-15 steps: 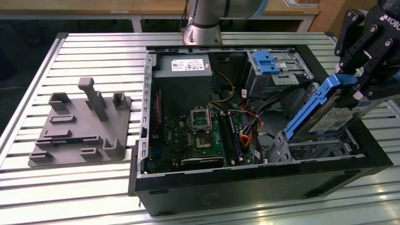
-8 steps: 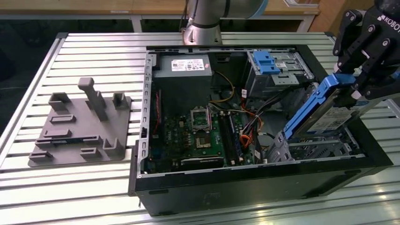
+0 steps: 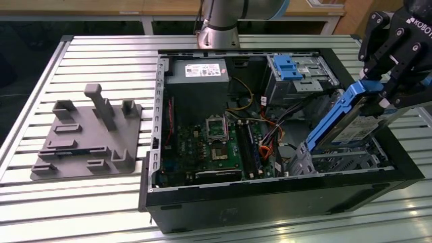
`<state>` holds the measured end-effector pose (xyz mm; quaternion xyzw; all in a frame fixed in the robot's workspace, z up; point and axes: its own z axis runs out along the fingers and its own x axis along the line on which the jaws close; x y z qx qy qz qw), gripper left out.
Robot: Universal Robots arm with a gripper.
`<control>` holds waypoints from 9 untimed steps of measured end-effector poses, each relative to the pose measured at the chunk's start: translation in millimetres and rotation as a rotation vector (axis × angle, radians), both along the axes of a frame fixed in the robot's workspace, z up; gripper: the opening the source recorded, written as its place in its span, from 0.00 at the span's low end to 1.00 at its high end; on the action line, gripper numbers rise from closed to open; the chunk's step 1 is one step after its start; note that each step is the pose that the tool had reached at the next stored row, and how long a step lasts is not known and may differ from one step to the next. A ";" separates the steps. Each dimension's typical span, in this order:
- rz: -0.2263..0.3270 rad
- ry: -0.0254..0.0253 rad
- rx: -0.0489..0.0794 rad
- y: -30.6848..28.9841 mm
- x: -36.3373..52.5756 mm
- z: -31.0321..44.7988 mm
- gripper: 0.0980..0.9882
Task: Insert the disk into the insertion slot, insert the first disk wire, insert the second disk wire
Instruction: 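Insert the disk into the insertion slot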
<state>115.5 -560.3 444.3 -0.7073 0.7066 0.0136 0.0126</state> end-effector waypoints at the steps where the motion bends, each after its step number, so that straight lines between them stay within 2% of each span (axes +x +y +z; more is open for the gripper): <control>1: 0.000 0.0003 0.000 0.0 0.0 -0.3 0.30; 9: 0.001 0.0025 0.000 0.0 0.0 -2.9 0.30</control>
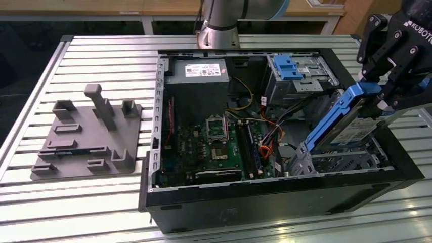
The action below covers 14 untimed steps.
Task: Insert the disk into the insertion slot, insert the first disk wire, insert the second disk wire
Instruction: 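Insert the disk into the insertion slot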
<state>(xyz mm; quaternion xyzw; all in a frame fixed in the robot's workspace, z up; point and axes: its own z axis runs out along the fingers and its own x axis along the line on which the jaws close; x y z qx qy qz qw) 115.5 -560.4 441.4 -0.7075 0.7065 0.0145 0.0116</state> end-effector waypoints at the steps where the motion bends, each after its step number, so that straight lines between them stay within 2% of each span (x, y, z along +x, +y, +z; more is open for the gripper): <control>1: 0.000 0.0003 0.000 0.0 0.0 -0.2 0.30; 14: 0.001 0.0022 0.000 0.0 0.6 -2.5 0.30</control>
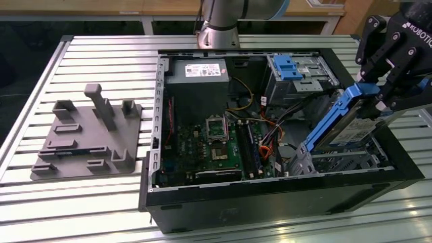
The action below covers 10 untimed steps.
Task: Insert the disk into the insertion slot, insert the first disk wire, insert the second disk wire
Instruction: 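Insert the disk into the insertion slot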
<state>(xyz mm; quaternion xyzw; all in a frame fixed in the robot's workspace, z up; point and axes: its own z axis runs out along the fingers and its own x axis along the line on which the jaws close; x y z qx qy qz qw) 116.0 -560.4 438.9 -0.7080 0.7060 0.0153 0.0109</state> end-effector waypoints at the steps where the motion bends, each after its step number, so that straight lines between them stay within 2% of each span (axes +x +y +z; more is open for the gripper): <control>1: 0.001 0.0000 0.000 0.0 0.0 0.2 0.30; 10: 0.013 0.0000 0.000 -0.1 0.0 0.8 0.30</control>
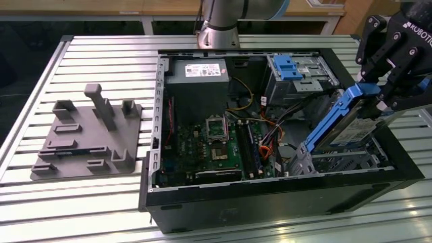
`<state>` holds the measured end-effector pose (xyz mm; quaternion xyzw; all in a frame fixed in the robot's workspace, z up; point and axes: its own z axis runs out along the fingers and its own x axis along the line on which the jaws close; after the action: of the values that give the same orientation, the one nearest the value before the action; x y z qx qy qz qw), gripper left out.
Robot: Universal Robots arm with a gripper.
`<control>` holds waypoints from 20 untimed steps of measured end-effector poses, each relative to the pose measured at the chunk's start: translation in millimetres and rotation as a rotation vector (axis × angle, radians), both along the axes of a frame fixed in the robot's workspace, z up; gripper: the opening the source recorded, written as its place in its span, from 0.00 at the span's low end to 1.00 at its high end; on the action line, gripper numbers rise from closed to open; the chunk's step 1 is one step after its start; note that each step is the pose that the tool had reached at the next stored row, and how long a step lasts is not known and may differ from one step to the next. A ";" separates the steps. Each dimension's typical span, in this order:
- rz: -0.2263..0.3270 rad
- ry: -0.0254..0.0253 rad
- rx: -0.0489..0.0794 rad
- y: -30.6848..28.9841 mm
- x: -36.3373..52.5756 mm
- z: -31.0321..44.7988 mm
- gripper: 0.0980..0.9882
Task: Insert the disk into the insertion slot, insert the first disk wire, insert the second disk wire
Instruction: 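Insert the disk into the insertion slot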
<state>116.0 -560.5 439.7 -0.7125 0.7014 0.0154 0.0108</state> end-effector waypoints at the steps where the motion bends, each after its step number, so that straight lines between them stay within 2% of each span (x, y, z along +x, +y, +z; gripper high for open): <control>1: 0.000 0.0000 0.000 -0.1 0.0 0.0 0.30; 11: 0.003 0.0000 0.000 -3.7 0.2 -0.1 0.30; 20: 0.003 0.0001 0.000 -3.8 0.2 -2.1 0.30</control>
<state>116.2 -564.3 437.6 -0.7136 0.7003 0.0155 0.0108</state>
